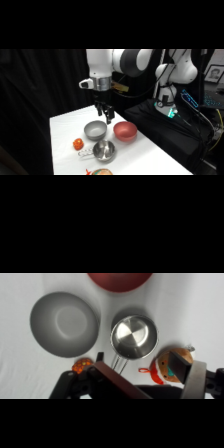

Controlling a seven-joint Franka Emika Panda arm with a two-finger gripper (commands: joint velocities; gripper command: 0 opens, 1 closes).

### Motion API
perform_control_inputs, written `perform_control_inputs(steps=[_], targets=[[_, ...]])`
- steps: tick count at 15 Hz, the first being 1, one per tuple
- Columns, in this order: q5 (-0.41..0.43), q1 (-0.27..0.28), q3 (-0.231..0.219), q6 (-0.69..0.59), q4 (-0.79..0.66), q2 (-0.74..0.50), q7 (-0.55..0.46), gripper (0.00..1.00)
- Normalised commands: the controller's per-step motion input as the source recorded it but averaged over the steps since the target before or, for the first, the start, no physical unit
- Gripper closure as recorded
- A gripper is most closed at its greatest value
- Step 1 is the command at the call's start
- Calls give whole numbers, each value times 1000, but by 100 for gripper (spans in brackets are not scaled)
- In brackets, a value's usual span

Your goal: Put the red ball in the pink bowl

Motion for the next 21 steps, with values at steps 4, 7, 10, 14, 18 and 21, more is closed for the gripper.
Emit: perform_control_inputs(steps=[4, 7, 10, 14, 18, 21], targets=[[-37, -27, 2, -11, 140, 99, 7, 0], [-110, -53, -35, 6, 335, 248, 24, 0], [-74, -79, -43, -25, 472, 360, -37, 0], [-7, -92, -21, -83, 572, 410, -109, 0], [93, -116, 14, -122, 630, 450, -185, 0], [184, -139, 69, -85, 588, 448, -222, 0]])
